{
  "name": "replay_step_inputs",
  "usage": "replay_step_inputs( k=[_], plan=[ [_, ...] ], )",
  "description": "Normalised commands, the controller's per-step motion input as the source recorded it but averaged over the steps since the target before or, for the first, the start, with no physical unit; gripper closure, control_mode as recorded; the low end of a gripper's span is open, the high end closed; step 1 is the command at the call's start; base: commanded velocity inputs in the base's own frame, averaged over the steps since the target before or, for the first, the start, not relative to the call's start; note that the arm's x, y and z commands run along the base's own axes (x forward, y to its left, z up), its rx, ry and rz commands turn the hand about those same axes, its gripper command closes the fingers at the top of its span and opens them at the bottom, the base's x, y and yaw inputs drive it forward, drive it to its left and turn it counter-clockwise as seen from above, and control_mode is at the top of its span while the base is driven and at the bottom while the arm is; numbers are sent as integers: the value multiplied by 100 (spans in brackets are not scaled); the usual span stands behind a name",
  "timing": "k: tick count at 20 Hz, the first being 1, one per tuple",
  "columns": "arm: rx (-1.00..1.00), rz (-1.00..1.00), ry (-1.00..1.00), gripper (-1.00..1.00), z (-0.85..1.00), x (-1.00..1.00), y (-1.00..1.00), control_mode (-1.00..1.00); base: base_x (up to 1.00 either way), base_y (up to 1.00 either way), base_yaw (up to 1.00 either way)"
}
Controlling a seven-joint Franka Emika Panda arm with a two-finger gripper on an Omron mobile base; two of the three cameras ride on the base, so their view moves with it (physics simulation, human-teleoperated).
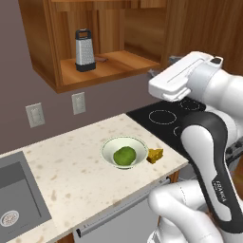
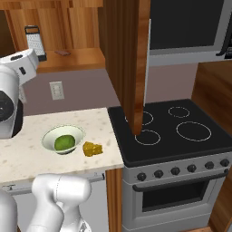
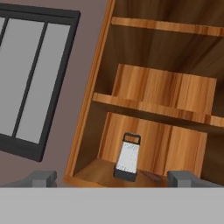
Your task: Pick the cheese from the fridge and the cheese grater from the cabinet and place them next to the salad bowl.
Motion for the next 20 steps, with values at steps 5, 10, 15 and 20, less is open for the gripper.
replay_step_inputs(
  k=[5,10,15,20],
  plan=[
    [0,0,7,-100,0,24,20,-100,0,0,0],
    [0,1,0,-100,0,12,3,-100,0,0,0],
    [0,1,0,-100,0,12,2,-100,0,0,0],
    [0,2,0,-100,0,19,7,-100,0,0,0]
  ],
)
